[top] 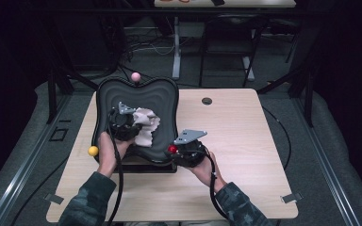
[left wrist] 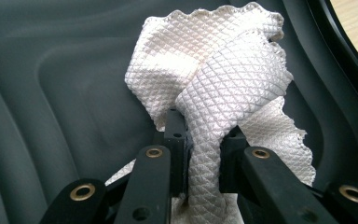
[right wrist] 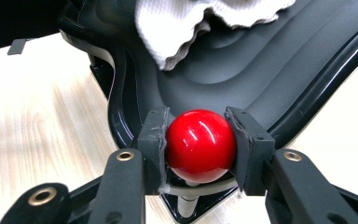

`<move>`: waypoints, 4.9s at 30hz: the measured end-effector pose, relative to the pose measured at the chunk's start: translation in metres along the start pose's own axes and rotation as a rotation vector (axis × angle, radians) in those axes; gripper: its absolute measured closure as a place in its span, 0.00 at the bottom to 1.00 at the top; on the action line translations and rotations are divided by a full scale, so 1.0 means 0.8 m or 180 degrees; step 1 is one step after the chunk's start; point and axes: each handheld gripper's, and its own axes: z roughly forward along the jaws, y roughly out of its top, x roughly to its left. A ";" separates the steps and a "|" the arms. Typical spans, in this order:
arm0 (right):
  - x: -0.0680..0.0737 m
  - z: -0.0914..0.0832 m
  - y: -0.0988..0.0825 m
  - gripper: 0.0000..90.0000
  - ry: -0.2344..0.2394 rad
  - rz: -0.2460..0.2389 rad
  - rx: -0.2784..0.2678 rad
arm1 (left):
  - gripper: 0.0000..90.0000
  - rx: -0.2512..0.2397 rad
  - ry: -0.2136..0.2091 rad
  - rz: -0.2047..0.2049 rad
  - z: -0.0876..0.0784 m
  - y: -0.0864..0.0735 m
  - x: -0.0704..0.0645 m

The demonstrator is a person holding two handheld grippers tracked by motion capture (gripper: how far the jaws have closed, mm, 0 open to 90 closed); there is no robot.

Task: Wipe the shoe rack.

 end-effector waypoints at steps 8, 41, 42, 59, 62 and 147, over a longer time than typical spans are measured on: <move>0.002 0.002 0.001 0.67 -0.0001 0.0007 -0.0011 | 0.87 0.0010 -0.0096 -0.0020 -0.006 -0.022 -0.008; 0.004 0.007 0.002 0.67 0.0051 -0.0005 -0.0050 | 0.87 -0.0013 -0.0014 0.0018 0.014 0.036 0.009; 0.004 0.007 0.002 0.67 0.0049 -0.0001 -0.0052 | 0.87 -0.0026 -0.0006 0.0006 0.016 0.040 0.011; 0.000 0.000 0.001 0.59 0.0051 0.0006 -0.0086 | 0.87 -0.0085 0.0123 -0.0061 0.034 0.092 0.029; -0.002 -0.001 0.000 0.65 0.0096 0.0030 -0.0083 | 0.87 -0.0096 0.0101 -0.0094 0.036 0.097 0.032; 0.008 0.005 0.005 0.67 0.0126 -0.0122 -0.0192 | 0.88 -0.0077 -0.0160 0.0008 -0.001 -0.035 -0.037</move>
